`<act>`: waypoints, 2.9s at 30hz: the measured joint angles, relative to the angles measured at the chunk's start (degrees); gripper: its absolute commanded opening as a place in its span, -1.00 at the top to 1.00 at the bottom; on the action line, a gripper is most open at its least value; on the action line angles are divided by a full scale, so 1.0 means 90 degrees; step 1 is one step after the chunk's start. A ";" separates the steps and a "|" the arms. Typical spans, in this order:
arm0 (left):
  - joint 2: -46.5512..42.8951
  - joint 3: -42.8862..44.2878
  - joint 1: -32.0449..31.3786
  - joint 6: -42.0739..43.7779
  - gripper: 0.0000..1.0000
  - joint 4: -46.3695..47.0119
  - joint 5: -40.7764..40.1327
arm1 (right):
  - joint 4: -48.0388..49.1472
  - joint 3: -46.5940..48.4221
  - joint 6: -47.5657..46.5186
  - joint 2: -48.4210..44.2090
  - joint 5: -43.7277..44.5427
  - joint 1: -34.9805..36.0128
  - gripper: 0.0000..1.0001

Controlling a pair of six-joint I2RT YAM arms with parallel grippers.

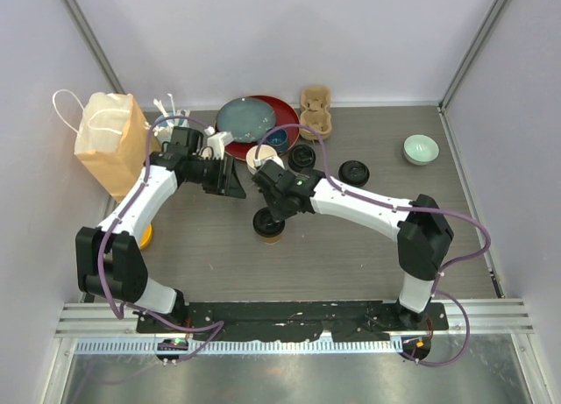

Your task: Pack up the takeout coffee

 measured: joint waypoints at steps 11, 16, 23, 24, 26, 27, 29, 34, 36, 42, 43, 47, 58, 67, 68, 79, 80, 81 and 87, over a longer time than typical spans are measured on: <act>-0.0002 0.0000 0.0114 0.0007 0.07 -0.0012 -0.0002 | -0.0612 0.0658 -0.1095 -0.0061 0.0153 -0.0311 0.98; -0.0066 0.0000 0.0146 0.0049 0.06 -0.0056 -0.0005 | -0.0928 0.1013 -0.1406 -0.0342 -0.0039 -0.1008 0.98; -0.0131 0.0000 0.0175 0.0143 0.06 -0.0121 -0.0002 | -0.1241 0.1613 -0.1647 -0.0775 -0.0379 -0.2361 0.98; -0.0131 0.0000 0.0177 0.0143 0.05 -0.0126 -0.0002 | -0.1277 0.1787 -0.1668 -0.0775 -0.0396 -0.2540 0.98; -0.0131 0.0000 0.0182 0.0143 0.05 -0.0131 -0.0002 | -0.1370 0.2159 -0.1710 -0.0750 -0.0408 -0.2922 0.98; -0.0134 0.0000 0.0182 0.0143 0.05 -0.0131 -0.0002 | -0.1389 0.2416 -0.1739 -0.0736 -0.0393 -0.3155 0.98; -0.0146 0.0000 0.0185 0.0151 0.05 -0.0138 -0.0002 | -0.1447 0.2871 -0.1795 -0.0651 -0.0362 -0.3543 0.98; -0.0248 0.0000 0.0189 0.0197 0.05 -0.0172 -0.0002 | -0.1418 0.4000 -0.1919 -0.0032 -0.0282 -0.4520 0.98; -0.0282 0.0000 0.0204 0.0231 0.05 -0.0194 -0.0002 | -0.1411 0.4248 -0.1936 0.0321 -0.0289 -0.4838 0.98; -0.0321 0.0000 0.0296 0.0333 0.05 -0.0255 -0.0002 | -0.1379 0.4413 -0.1953 0.1506 -0.0520 -0.5598 0.98; -0.0321 0.0000 0.0306 0.0335 0.05 -0.0265 -0.0002 | -0.1389 0.4415 -0.1953 0.1693 -0.0566 -0.5695 0.98; -0.0321 0.0000 0.0328 0.0340 0.05 -0.0291 -0.0002 | -0.1498 0.4405 -0.1953 0.2208 -0.0670 -0.5950 0.98; -0.0321 0.0000 0.0386 0.0432 0.00 -0.0342 -0.0005 | -0.1464 0.3949 -0.1972 0.2295 -0.0801 -0.6001 0.95; -0.0321 0.0415 0.0534 0.0828 -0.26 -0.0840 -0.0075 | -0.1409 0.3854 -0.1996 0.2300 -0.0809 -0.6006 0.72; -0.0321 0.0576 0.0546 0.0954 -0.27 -0.0979 -0.0100 | -0.1409 0.3844 -0.2023 0.2300 -0.0806 -0.6006 0.71; -0.0556 0.1848 0.0797 0.1819 -0.31 -0.2023 -0.0398 | -0.1290 0.3747 -0.2120 0.2327 -0.0804 -0.6006 0.72; -0.0576 0.1863 0.0823 0.1836 -0.31 -0.2062 -0.0425 | -0.1253 0.3708 -0.2123 0.2334 -0.0804 -0.6006 0.71; -0.0593 0.1875 0.0855 0.1855 -0.31 -0.2118 -0.0461 | -0.1222 0.3648 -0.2123 0.2339 -0.0806 -0.6006 0.71; -0.0600 0.1885 0.0957 0.1953 -0.32 -0.2266 -0.0629 | -0.1127 0.3458 -0.2149 0.2341 -0.0814 -0.6006 0.52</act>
